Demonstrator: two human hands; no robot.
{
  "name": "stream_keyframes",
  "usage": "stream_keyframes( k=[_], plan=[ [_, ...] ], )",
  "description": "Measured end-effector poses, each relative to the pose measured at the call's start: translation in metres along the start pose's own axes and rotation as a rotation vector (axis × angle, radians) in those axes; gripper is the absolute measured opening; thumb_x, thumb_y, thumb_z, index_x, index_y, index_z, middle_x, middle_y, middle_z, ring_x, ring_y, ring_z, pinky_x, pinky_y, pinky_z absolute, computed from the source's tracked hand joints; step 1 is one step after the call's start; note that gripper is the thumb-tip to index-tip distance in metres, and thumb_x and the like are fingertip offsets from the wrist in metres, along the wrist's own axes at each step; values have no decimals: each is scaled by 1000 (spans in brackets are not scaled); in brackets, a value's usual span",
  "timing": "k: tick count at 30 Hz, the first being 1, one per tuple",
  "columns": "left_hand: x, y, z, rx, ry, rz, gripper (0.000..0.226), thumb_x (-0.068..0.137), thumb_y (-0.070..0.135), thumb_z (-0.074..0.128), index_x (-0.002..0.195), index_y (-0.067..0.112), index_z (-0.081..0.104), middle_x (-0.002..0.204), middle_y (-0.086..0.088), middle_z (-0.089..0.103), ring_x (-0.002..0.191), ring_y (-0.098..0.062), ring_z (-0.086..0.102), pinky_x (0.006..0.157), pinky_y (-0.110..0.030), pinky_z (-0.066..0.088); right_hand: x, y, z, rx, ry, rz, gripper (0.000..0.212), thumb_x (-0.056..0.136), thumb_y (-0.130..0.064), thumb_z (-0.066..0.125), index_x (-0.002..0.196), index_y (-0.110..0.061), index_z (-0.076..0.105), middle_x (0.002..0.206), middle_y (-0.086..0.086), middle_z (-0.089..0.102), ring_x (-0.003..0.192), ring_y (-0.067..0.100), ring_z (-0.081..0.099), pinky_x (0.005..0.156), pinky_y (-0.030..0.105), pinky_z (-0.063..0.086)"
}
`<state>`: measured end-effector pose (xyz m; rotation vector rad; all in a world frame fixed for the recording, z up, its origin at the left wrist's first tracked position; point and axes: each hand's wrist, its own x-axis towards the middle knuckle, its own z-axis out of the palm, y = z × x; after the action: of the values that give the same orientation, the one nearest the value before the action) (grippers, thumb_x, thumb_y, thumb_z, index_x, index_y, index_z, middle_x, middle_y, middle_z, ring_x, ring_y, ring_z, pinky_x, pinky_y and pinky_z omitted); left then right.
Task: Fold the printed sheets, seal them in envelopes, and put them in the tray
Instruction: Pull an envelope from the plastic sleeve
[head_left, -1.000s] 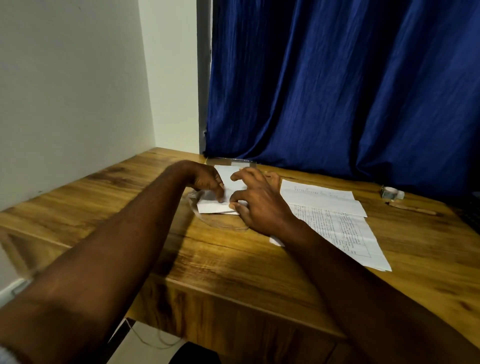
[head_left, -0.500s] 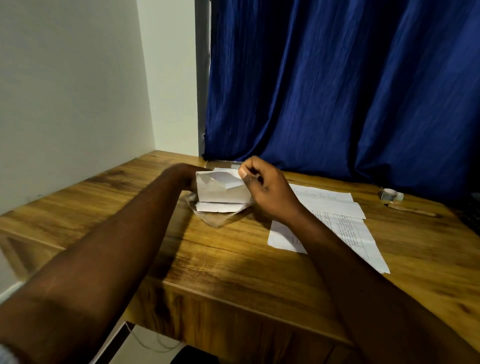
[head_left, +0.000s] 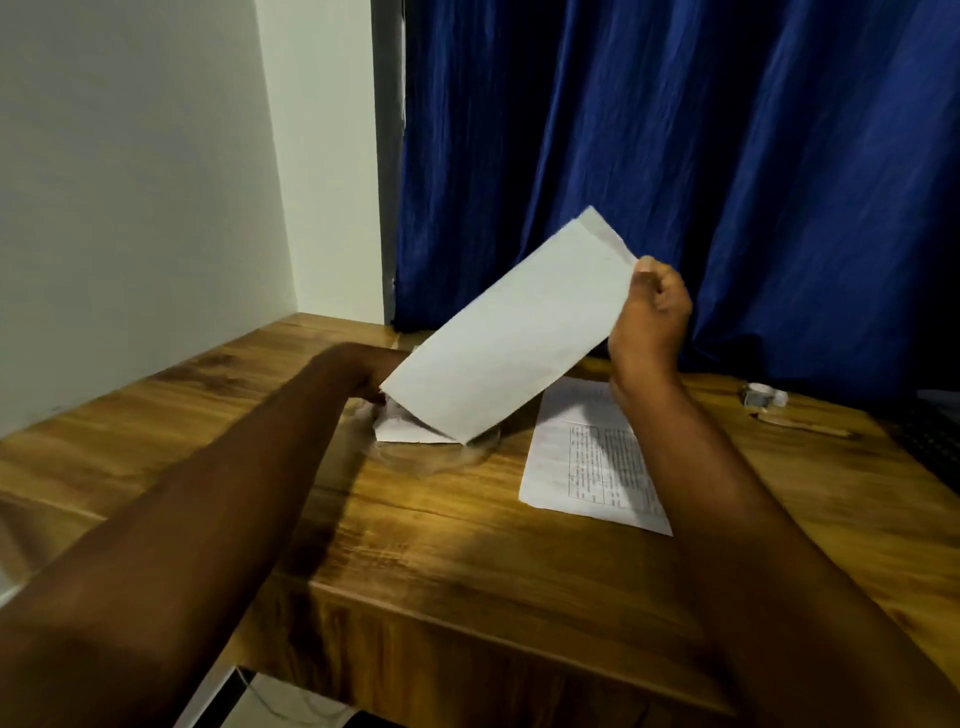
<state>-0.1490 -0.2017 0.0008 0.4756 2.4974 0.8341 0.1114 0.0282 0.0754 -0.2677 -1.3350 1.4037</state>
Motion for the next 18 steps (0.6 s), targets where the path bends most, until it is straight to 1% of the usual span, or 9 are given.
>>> stream_keyframes(
  k=[2, 4, 6, 8, 9, 12, 15, 16, 18],
  plan=[
    [-64, 36, 18, 56, -31, 59, 49, 97, 47, 65, 138, 23, 52, 140, -3, 56, 123, -28, 56, 99, -49, 56, 18, 13, -15, 51, 81, 131, 21, 113, -27, 49, 102, -18, 63, 88, -6, 66, 74, 4, 61, 65, 21, 51],
    [-96, 58, 32, 279, -81, 123, 45, 108, 35, 53, 151, 24, 42, 145, -3, 49, 125, -30, 51, 99, -45, 53, 31, 27, -30, 93, 115, 272, 23, 113, -27, 49, 96, -21, 63, 82, -3, 65, 61, 7, 59, 53, 25, 46],
    [-104, 65, 41, 465, -63, 153, 50, 111, 42, 44, 154, 17, 44, 154, -6, 47, 133, -31, 50, 105, -40, 47, 38, 43, -45, 82, 124, 367, 25, 114, -27, 46, 93, -21, 59, 80, 0, 65, 45, 4, 55, 42, 20, 36],
    [-97, 65, 42, 594, -39, 147, 62, 107, 57, 43, 155, 19, 48, 161, -6, 44, 143, -29, 45, 118, -42, 37, 40, 58, -61, 36, 150, 411, 25, 115, -28, 44, 98, -18, 59, 82, 3, 65, 40, 1, 55, 38, 18, 34],
    [-97, 66, 42, 631, -27, 134, 66, 104, 62, 45, 154, 20, 50, 161, -6, 45, 143, -28, 45, 119, -42, 37, 42, 64, -68, 27, 167, 425, 23, 115, -28, 43, 103, -16, 59, 82, 4, 65, 38, 1, 54, 37, 18, 33],
    [-84, 64, 41, 630, 55, 168, 66, 99, 66, 52, 140, 15, 62, 148, -9, 57, 122, -26, 56, 104, -40, 46, 43, 69, -81, 7, 221, 447, 26, 115, -26, 42, 118, -8, 61, 85, 9, 64, 34, 1, 51, 34, 17, 35],
    [-72, 70, 47, 515, 225, 258, 50, 102, 59, 54, 120, 14, 68, 122, -8, 68, 97, -19, 58, 90, -38, 49, 44, 70, -81, -47, 221, 471, 25, 115, -24, 42, 118, -7, 59, 88, 14, 64, 33, 3, 53, 31, 16, 36],
    [-69, 75, 54, 431, 302, 300, 44, 103, 56, 55, 115, 16, 69, 115, -7, 68, 95, -19, 59, 89, -39, 50, 45, 70, -82, -77, 215, 479, 27, 115, -25, 41, 119, -5, 60, 90, 16, 66, 36, 7, 57, 31, 16, 35],
    [-66, 94, 70, 314, 378, 369, 39, 102, 56, 56, 110, 19, 67, 109, -3, 66, 98, -20, 60, 94, -42, 52, 50, 71, -85, -157, 205, 492, 32, 113, -21, 41, 123, 0, 63, 97, 19, 69, 56, 21, 65, 29, 16, 34]
  ],
)
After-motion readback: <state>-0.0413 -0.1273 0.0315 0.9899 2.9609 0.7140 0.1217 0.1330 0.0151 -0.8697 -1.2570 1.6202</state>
